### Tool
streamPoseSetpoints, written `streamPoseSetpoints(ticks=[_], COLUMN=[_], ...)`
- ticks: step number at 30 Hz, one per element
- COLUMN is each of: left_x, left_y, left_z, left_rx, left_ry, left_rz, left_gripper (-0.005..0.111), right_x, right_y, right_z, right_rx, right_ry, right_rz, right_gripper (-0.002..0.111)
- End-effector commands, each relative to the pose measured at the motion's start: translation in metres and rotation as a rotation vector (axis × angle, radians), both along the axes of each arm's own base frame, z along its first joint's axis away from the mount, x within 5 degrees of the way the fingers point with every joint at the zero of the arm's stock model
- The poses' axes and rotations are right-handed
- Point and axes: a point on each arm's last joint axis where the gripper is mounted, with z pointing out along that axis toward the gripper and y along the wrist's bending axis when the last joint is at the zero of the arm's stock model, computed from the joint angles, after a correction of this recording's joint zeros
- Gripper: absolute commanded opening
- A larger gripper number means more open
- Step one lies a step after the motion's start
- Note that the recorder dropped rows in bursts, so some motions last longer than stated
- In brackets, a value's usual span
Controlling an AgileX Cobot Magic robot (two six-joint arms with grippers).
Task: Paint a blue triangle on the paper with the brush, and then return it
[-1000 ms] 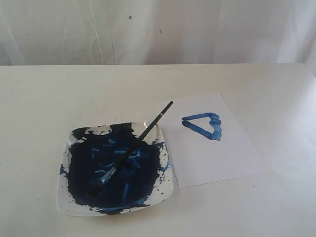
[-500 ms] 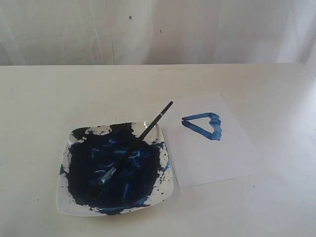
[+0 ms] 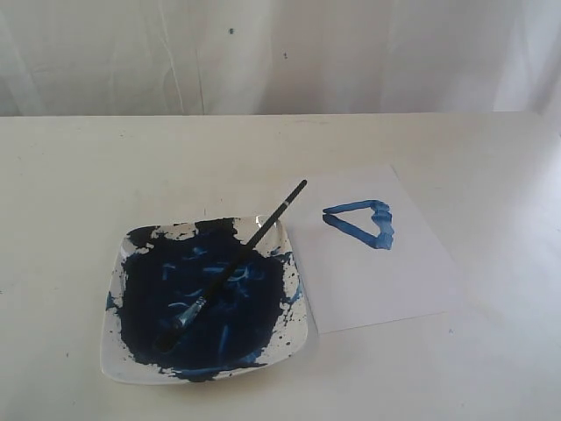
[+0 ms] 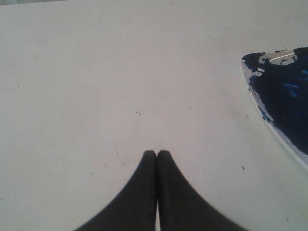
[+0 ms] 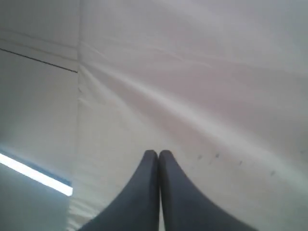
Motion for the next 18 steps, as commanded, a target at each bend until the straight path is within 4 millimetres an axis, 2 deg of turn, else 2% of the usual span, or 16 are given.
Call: streamPoseSetpoints(ticks=[1, 5, 8, 13, 18], left_x=[0.0, 0.0, 0.0, 0.0, 0.0], left_y=[0.0, 0.0, 0.0, 0.0, 0.0], left_z=[-0.001, -0.001, -0.001, -0.001, -0.001], left_rx=[-0.009, -0.009, -0.009, -0.009, -0.009], left_ry=[0.0, 0.0, 0.0, 0.0, 0.0], left_rz=[0.003, 0.003, 0.003, 0.003, 0.003], left_gripper=[0.0, 0.0, 0.0, 0.0, 0.0], right_x=[0.005, 0.009, 0.009, 0.006, 0.005], right_y=[-0.008, -0.004, 0.0, 0.003, 0.003], right_z=[-0.023, -0.056, -0.085, -0.111, -0.118], right_rx=[-0.415, -0.922, -1.205, -1.333, -1.34], right_ry=[0.026, 0.135, 0.216, 0.298, 0.322], right_rz=[-0.237, -0.254, -0.159, -0.045, -0.02], right_gripper=[0.0, 0.0, 0.0, 0.0, 0.0])
